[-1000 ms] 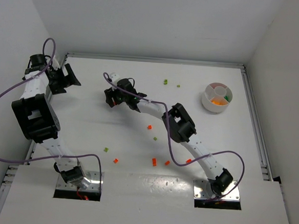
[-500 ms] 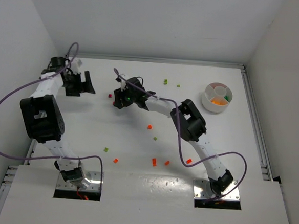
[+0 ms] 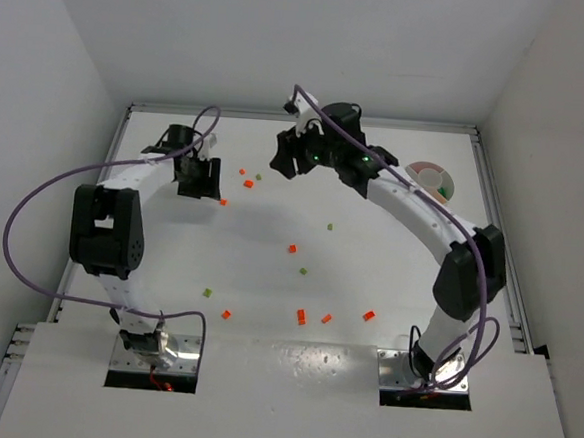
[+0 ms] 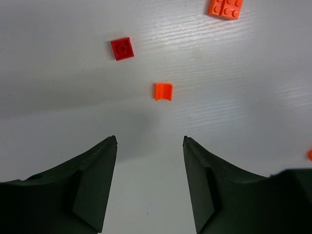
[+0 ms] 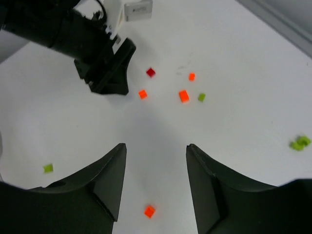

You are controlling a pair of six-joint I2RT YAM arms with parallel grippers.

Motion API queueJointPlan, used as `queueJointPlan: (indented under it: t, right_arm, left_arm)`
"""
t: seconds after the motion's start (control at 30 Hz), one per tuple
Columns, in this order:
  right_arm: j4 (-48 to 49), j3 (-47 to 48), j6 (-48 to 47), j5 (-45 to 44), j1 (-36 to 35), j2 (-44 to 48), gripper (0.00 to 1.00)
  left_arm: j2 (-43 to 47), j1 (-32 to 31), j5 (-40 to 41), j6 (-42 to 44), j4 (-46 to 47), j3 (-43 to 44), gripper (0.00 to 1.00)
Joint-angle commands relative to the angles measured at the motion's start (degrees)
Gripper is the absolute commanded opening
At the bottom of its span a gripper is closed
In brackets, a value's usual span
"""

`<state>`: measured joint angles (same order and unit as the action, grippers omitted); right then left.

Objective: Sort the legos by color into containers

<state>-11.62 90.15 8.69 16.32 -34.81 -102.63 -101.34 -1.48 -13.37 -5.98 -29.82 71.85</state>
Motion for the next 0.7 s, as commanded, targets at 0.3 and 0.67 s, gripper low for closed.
queueJointPlan:
  t: [0.3, 0.67]
  right_arm:
    - [-7.46, -14.99, -5.79, -9.19, 5.89, 6.82, 0.55]
    - [-21.06, -4.99, -8.86, -3.23, 8.96, -1.86, 0.61]
  left_arm:
    - [-10.98, -6.0, 18.46, -5.89, 5.74, 8.38, 0.58]
    - [-16.79, -5.38, 17.94, -6.94, 5.74, 13.83, 0.58]
